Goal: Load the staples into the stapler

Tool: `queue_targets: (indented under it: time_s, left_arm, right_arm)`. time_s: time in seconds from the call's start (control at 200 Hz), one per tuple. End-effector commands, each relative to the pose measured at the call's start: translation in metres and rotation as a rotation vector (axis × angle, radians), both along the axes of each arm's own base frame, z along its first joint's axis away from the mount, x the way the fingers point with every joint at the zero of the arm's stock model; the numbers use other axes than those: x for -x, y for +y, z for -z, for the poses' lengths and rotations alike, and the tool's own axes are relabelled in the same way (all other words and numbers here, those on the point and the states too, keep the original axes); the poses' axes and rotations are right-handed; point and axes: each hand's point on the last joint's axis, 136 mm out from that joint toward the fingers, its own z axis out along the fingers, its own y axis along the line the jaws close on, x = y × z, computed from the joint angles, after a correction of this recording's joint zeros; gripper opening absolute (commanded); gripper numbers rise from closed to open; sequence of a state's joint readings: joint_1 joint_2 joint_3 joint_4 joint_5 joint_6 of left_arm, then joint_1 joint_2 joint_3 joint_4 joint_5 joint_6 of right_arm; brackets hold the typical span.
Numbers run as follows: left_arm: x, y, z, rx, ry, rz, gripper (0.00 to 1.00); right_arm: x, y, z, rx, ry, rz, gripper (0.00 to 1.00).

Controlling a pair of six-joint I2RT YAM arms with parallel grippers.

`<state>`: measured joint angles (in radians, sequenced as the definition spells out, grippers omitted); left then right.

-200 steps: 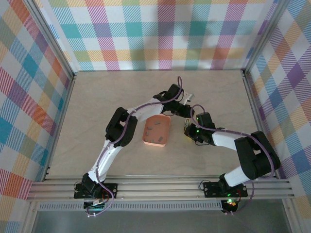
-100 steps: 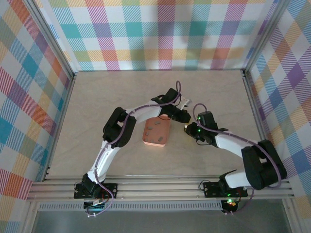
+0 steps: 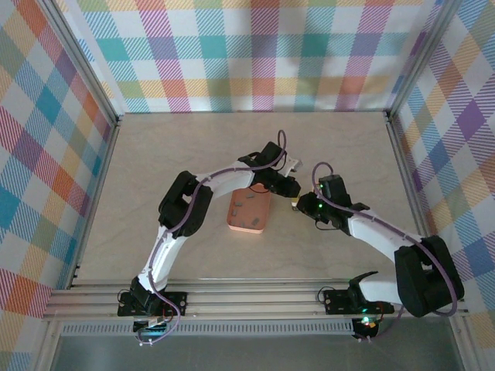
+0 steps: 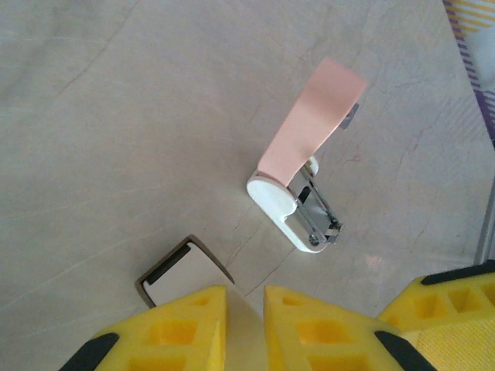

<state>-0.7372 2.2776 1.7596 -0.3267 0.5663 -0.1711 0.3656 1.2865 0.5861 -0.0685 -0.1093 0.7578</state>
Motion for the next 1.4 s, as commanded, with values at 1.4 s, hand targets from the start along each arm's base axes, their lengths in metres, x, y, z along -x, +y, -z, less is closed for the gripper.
queue_targets:
  time_s: [1.4]
  left_arm:
    - [-0.023,0.014,-0.017,0.009,-0.009,-0.100,0.21]
  right_arm:
    - [0.018,-0.017,0.074,0.057,0.250,0.035,0.22]
